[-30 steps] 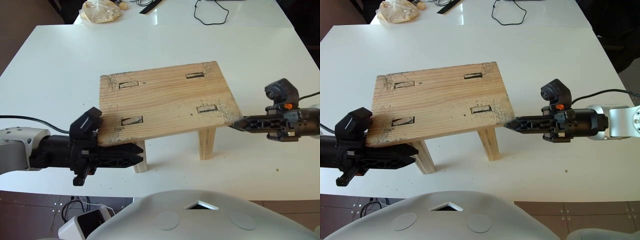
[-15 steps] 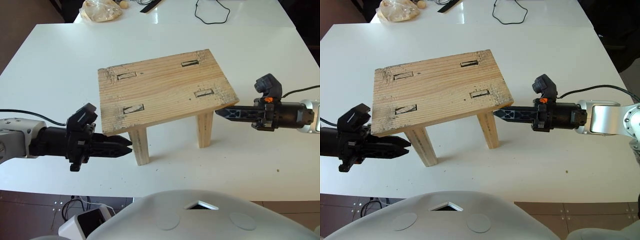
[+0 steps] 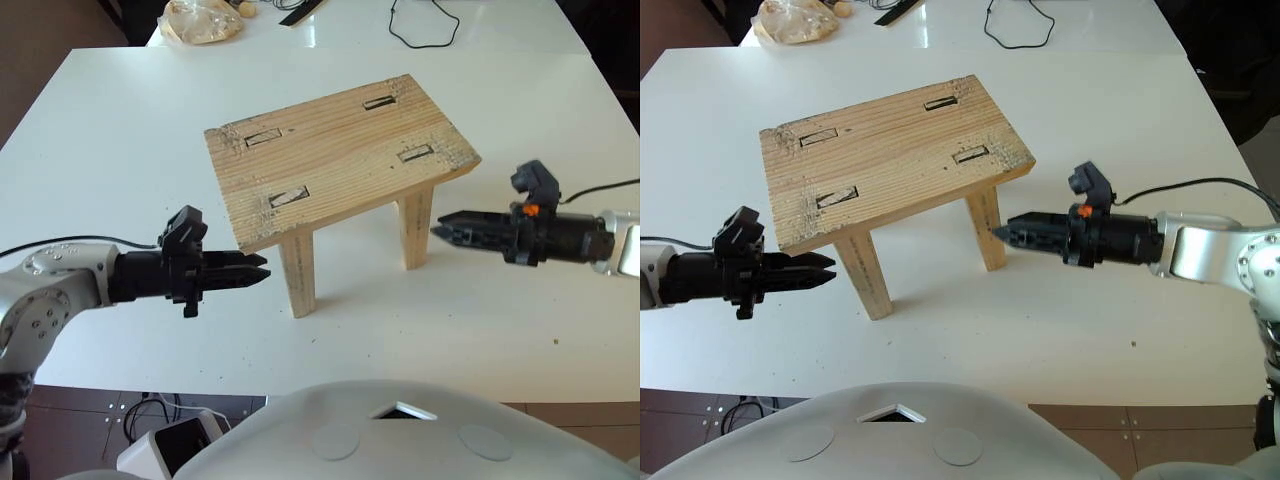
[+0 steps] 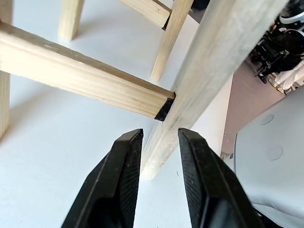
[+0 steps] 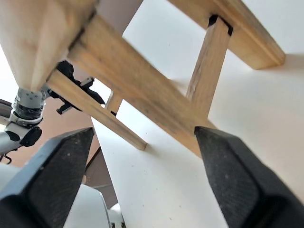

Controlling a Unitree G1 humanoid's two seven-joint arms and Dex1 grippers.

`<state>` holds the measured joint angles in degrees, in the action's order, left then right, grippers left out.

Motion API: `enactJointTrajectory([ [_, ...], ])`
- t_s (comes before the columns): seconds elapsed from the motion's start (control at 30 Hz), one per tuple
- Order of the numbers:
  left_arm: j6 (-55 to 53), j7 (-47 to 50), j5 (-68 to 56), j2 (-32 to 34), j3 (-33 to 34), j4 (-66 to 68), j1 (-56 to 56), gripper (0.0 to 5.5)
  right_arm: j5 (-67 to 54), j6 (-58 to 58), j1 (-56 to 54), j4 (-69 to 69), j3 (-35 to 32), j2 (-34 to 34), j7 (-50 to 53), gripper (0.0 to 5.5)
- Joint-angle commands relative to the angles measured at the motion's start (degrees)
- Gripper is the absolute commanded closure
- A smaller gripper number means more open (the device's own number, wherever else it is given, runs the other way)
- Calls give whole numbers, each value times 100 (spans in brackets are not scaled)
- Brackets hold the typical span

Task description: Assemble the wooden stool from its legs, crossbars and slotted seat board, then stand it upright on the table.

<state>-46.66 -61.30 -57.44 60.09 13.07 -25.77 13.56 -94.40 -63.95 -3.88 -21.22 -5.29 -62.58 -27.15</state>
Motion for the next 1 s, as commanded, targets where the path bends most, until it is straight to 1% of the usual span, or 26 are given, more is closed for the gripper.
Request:
enactJointTrajectory([
  [0.03,27,-538,-175,-79,614,-952,1216,416,1092,111,673,-719,-293,-249,-832,160],
  [0.1,-29,-713,-392,-143,707,-1393,1628,416,1606,229,860,-848,-253,-295,-1201,160],
  [0.17,-40,-721,-553,-216,599,-1785,1795,416,2155,385,881,-923,-73,-304,-1537,160],
  [0.27,-77,-319,-613,-463,70,-1893,1442,416,2747,541,654,-889,268,-174,-1824,160],
  [0.33,19,4,-221,-693,-386,-1724,1111,416,3014,581,467,-817,464,-37,-1923,160],
  [0.47,143,791,412,-1323,-1059,-1077,262,416,3469,658,136,-620,745,252,-2034,160],
  [0.57,362,1270,1049,-1736,-1344,-343,-364,416,3840,769,-94,-388,886,618,-1874,160],
  [0.7,810,1516,1892,-2131,-1651,907,-1252,416,4244,870,-375,-8,943,1237,-1479,160],
  [0.77,985,1487,2120,-2266,-1728,1236,-1496,416,4455,934,-452,152,965,1475,-1314,160],
  [0.83,1057,1398,2165,-2327,-1734,1216,-1523,416,4759,1067,-506,310,976,1708,-1087,160],
  [0.93,1168,1148,2054,-2159,-1557,694,-1026,416,5213,1330,-387,488,891,1906,-787,160],
  [1.0,1235,1065,1982,-2051,-1261,505,-652,416,5607,1631,-226,646,815,1978,-607,160],
])
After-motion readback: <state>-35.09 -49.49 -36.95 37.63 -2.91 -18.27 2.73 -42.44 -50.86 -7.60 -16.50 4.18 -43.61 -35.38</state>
